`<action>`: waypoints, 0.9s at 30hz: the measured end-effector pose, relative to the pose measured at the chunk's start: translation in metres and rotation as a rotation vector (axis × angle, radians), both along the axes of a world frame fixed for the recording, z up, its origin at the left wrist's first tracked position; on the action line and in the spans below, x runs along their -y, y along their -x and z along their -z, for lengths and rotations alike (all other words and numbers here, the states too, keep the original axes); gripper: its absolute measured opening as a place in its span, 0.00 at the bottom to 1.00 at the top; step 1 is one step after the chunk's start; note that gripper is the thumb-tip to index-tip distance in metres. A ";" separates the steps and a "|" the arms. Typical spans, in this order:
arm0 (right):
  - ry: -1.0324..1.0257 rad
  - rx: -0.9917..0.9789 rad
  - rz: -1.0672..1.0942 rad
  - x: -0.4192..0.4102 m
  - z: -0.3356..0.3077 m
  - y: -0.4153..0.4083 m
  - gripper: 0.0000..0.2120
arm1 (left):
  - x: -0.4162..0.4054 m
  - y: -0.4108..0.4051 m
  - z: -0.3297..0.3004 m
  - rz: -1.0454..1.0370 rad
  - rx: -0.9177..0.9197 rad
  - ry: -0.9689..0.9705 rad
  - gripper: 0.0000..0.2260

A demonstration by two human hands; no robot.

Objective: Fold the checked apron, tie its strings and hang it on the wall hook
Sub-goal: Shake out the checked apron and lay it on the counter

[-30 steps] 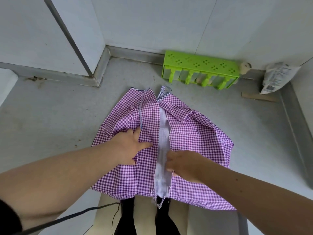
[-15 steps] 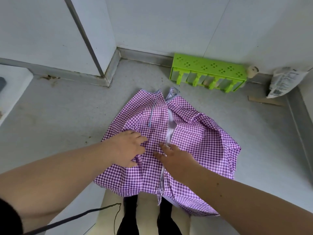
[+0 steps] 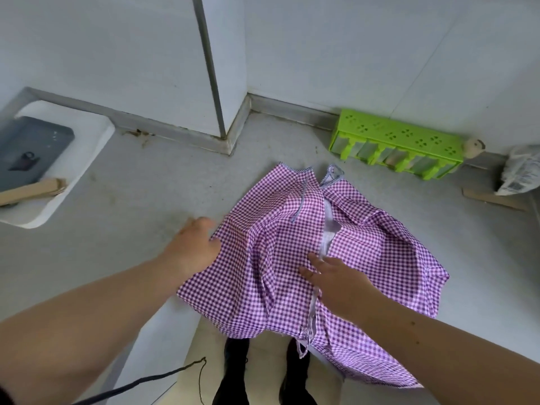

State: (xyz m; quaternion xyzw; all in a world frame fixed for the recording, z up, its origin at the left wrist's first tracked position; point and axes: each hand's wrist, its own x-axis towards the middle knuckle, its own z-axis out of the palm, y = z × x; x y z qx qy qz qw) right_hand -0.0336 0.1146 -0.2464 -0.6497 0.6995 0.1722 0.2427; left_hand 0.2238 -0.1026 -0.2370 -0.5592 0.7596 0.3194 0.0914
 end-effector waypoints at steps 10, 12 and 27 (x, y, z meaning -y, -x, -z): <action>-0.031 -0.003 0.055 0.005 0.004 -0.001 0.31 | -0.008 -0.008 0.015 0.412 0.290 -0.114 0.15; -0.036 -0.007 0.065 0.004 0.006 0.000 0.31 | -0.011 -0.004 0.005 0.361 0.120 -0.216 0.12; -0.105 -0.002 0.094 0.008 0.005 -0.002 0.33 | 0.103 -0.021 -0.065 0.633 0.130 0.627 0.10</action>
